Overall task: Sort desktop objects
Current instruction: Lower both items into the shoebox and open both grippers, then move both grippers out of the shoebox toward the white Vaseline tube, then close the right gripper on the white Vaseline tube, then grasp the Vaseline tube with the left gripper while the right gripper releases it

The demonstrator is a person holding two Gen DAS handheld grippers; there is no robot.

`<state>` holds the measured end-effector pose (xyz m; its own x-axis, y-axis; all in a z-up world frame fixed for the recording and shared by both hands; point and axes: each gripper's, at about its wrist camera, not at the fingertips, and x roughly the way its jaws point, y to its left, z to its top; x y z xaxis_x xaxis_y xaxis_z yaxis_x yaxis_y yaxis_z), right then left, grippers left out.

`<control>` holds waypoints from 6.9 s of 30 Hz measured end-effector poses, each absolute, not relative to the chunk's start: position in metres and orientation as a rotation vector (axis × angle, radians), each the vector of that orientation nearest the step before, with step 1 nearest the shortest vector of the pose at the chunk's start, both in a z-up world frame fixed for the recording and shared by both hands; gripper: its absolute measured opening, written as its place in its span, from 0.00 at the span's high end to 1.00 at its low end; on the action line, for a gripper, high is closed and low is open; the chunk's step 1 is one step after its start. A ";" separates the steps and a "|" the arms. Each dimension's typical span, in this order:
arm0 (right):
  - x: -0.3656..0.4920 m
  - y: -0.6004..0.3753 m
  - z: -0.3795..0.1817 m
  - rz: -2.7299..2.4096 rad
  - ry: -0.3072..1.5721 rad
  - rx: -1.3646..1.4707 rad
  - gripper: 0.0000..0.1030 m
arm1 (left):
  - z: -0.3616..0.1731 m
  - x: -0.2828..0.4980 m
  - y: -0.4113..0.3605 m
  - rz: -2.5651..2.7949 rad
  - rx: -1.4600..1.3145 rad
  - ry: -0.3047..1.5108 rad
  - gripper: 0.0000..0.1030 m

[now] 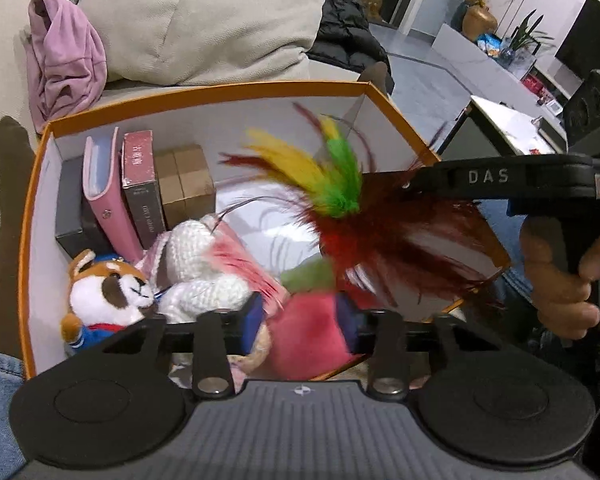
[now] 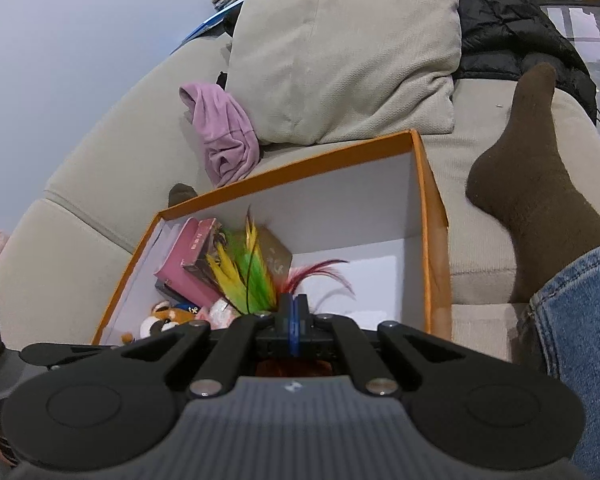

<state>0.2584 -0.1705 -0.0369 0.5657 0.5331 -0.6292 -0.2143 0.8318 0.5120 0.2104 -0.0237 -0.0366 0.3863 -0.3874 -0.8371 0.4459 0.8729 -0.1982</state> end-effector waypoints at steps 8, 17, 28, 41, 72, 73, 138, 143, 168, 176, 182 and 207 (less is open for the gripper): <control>0.259 -0.173 -0.036 0.453 0.869 0.440 1.00 | -0.041 0.213 -0.018 -0.499 0.030 1.062 0.66; 0.276 -0.153 -0.013 0.477 0.828 0.430 1.00 | -0.017 0.195 0.012 -0.442 -0.046 0.969 0.65; 0.333 -0.122 -0.031 0.415 0.898 0.467 0.92 | -0.010 0.186 0.042 -0.378 -0.126 0.939 0.65; 0.259 -0.125 0.002 0.509 0.787 0.275 0.87 | 0.006 0.149 0.048 -0.378 -0.074 0.899 0.63; 0.045 -0.036 -0.113 0.857 1.062 -0.488 0.32 | -0.077 0.031 0.035 -0.342 0.034 1.300 0.46; 0.045 -0.037 -0.114 0.855 1.063 -0.483 0.32 | -0.079 0.031 0.035 -0.340 0.025 1.305 0.46; 0.079 -0.080 -0.094 0.936 0.939 -0.297 0.65 | -0.047 0.040 0.006 -0.673 0.246 1.025 0.98; 0.102 -0.076 -0.103 0.889 1.034 -0.166 0.62 | -0.058 0.056 0.009 -0.591 0.225 1.052 0.74; 0.125 -0.069 -0.095 0.988 1.038 -0.002 0.90 | -0.078 0.073 0.026 -0.628 0.137 1.110 0.46; 0.101 -0.091 -0.065 1.160 0.890 -0.092 0.90 | -0.051 0.053 0.026 -0.745 0.217 1.008 0.44; 0.087 -0.083 -0.055 1.200 0.847 -0.205 0.90 | -0.035 0.033 0.004 -0.742 0.395 0.913 0.44; 0.054 -0.092 -0.056 1.125 0.753 -0.451 0.75 | -0.043 0.011 -0.040 -0.782 0.587 0.969 0.90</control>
<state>0.0538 -0.0924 -0.0558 0.2288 0.6373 -0.7358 -0.9230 0.3822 0.0440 0.0111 -0.0402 -0.0432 0.3399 -0.3157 -0.8859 0.7996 0.5928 0.0955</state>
